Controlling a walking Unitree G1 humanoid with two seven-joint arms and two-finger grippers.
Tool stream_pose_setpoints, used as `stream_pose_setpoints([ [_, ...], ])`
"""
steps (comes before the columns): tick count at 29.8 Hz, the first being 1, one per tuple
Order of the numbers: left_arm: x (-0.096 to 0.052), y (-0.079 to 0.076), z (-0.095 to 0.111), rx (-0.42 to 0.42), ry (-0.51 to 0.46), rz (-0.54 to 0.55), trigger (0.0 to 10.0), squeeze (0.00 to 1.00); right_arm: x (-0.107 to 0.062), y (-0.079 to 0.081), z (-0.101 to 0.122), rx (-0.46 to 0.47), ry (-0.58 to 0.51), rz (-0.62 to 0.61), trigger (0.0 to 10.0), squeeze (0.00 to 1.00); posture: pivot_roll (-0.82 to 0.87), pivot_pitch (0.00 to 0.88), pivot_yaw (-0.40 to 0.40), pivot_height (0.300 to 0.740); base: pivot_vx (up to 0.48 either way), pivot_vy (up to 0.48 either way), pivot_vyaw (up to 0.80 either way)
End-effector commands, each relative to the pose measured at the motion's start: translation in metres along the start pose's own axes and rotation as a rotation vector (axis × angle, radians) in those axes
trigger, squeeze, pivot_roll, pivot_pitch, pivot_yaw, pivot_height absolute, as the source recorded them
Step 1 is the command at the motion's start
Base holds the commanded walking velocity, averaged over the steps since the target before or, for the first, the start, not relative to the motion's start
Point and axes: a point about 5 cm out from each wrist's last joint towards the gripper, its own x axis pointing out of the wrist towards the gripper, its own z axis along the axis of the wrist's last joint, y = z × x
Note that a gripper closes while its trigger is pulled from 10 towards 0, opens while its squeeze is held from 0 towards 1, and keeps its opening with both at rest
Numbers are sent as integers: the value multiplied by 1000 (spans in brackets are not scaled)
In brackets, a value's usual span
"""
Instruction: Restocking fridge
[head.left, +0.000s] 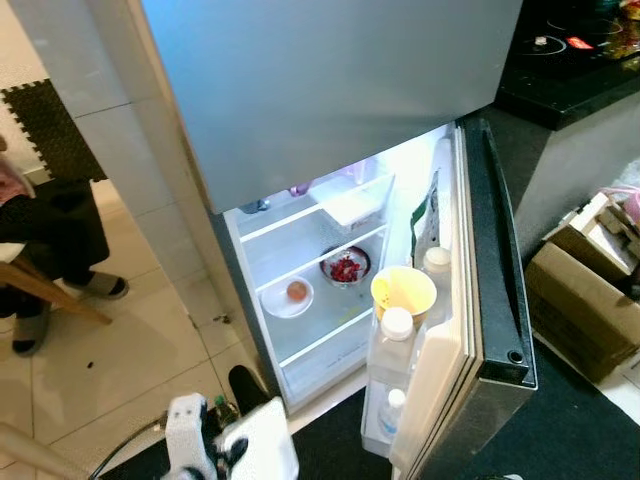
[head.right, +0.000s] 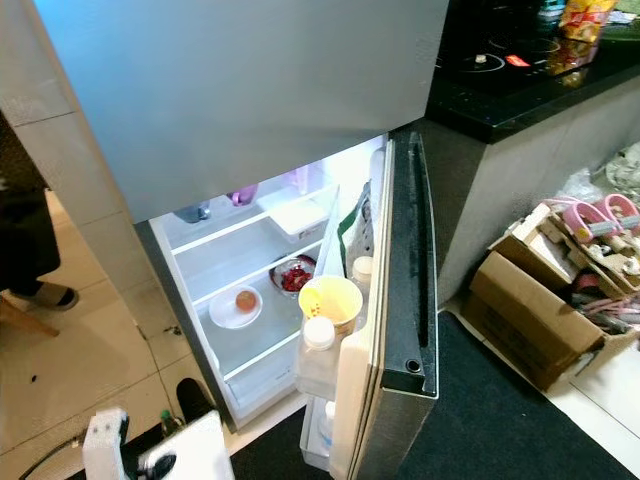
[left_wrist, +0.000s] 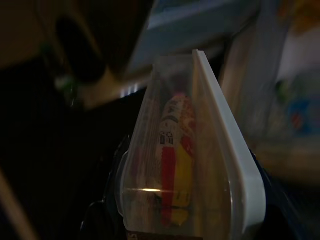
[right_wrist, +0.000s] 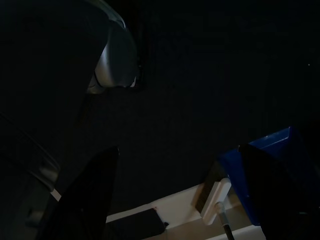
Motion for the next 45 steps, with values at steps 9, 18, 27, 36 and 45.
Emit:
stream_pose_setpoints([
  [9, 23, -25, 63, 75, -135, -56, 10000, 0, 1, 1, 0, -39, -12, -18, 10000, 0, -10, 79, 50, 740, 0, 0, 0],
  [18, 32, -46, 115, 253, -201, -85, 10000, 0, 2, 1, -12, -49, -9, -39, 10000, 0, -23, 156, 64, 740, 0, 0, 0],
  [27, 36, -53, 122, 410, -153, -56, 10000, 0, 4, 4, -27, -38, 1, -40, 10000, 0, -37, 242, 96, 740, 0, 0, 0],
  [36, 37, -50, 105, 429, -91, -26, 10000, 0, 5, 6, -29, -29, -11, -44, 10000, 0, -46, 269, 125, 740, 0, 0, 0],
  [45, 52, -105, 77, 306, -63, -284, 10000, 0, 3, 1, -15, -38, -57, -71, 10000, 0, -78, 282, 132, 740, 0, 0, 0],
])
